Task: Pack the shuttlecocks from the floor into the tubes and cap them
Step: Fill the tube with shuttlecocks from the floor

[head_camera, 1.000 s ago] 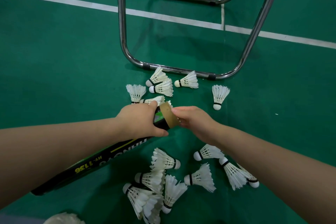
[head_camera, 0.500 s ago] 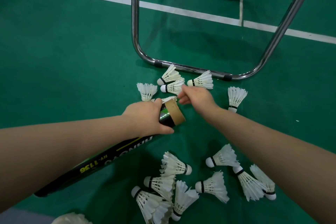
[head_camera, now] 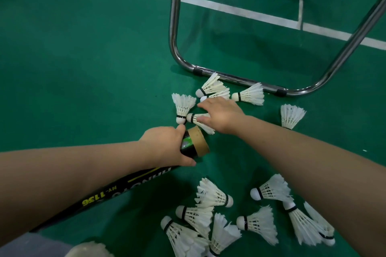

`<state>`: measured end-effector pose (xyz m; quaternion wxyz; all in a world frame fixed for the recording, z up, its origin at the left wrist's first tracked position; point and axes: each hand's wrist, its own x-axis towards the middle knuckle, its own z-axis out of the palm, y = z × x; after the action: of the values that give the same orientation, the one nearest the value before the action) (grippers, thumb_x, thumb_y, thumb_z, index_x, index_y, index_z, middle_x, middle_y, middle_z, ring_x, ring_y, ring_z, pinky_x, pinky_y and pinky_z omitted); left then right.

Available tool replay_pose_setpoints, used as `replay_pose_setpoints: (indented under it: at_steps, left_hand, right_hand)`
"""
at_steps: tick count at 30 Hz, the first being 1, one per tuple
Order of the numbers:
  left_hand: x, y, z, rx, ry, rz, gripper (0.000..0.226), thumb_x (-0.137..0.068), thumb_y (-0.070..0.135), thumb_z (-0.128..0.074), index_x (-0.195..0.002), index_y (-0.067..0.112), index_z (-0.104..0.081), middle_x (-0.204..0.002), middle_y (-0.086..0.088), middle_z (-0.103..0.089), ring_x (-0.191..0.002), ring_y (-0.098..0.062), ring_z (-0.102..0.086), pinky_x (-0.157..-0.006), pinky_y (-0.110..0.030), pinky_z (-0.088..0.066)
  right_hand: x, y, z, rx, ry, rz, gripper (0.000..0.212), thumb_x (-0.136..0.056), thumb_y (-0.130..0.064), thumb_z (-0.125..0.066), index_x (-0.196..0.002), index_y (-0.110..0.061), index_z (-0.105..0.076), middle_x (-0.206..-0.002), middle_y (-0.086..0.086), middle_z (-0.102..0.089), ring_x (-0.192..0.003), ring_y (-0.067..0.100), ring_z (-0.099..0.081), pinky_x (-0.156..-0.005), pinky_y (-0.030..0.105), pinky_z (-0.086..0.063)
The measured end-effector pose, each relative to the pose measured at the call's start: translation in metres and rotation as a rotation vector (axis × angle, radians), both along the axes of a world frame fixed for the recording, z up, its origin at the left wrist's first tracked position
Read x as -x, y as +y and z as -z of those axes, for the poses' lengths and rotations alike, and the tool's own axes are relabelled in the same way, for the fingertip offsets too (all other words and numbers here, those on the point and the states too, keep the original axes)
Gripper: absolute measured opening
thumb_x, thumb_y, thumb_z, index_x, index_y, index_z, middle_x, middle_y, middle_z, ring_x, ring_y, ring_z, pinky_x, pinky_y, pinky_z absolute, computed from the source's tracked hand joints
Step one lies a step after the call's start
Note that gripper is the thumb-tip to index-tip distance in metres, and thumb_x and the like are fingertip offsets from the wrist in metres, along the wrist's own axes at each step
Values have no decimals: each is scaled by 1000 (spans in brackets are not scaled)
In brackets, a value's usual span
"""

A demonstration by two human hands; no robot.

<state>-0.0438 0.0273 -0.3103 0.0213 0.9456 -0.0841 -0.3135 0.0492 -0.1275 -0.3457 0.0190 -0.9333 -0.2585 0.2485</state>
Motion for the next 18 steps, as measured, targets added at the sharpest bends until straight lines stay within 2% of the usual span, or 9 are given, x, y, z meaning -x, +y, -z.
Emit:
replay_pose_setpoints:
  at_steps: [3,6,9,12,14,16,18]
  left_hand:
    - [-1,3,0,9,13,-2,67,-68,74,-60,-99,19,-36,-71,7,-40,-74,-21,-47,-60,-30,-39]
    - [-4,5,-1,8,11,-5,72,-69,74,-59,-109,17,-39,-69,8,-37,-73,-21,-47,-59,-30,-39]
    - [-4,7,-1,13,3,-11,80,-70,74,-59,-120,15,-38,-69,8,-36,-73,-22,-46,-59,-30,-40]
    - [-5,9,-1,33,1,-19,81,-70,74,-59,-121,15,-37,-69,8,-37,-73,-22,-47,-60,-30,-41]
    - [-6,9,-1,41,-1,-20,83,-70,74,-59,-124,15,-36,-69,8,-36,-73,-21,-47,-60,-29,-41]
    - [-7,11,-1,48,-5,-25,81,-70,73,-59,-122,16,-37,-69,9,-37,-73,-21,-47,-59,-29,-39]
    - [-8,13,-1,54,-5,-35,73,-69,73,-60,-113,19,-37,-69,9,-37,-72,-21,-47,-59,-29,-38]
  right_hand:
    - [-9,-4,-2,31,-160,136,48,-94,-48,-38,-136,-25,-41,-140,1,-46,-126,25,-39,-100,41,-30]
    - [-22,-14,-5,38,-300,241,45,-92,-33,-42,-134,-20,-42,-134,6,-49,-122,27,-40,-97,41,-31]
    - [-35,-24,-8,-14,-339,296,50,-88,-25,-45,-137,-18,-38,-138,6,-44,-126,27,-35,-101,42,-28]
    - [-45,-21,-11,-60,-293,265,60,-88,-22,-48,-144,-19,-28,-150,5,-29,-137,26,-25,-108,42,-24]
    - [-50,-11,-11,-90,-177,250,68,-88,-22,-50,-148,-20,-18,-154,7,-23,-138,28,-26,-109,43,-26]
    - [-54,1,-10,-142,-62,315,70,-88,-22,-51,-148,-19,-15,-147,12,-35,-127,32,-42,-100,42,-37]
    - [-54,12,-10,-217,-25,433,66,-86,-19,-53,-144,-16,-22,-129,14,-52,-107,33,-55,-86,39,-44]
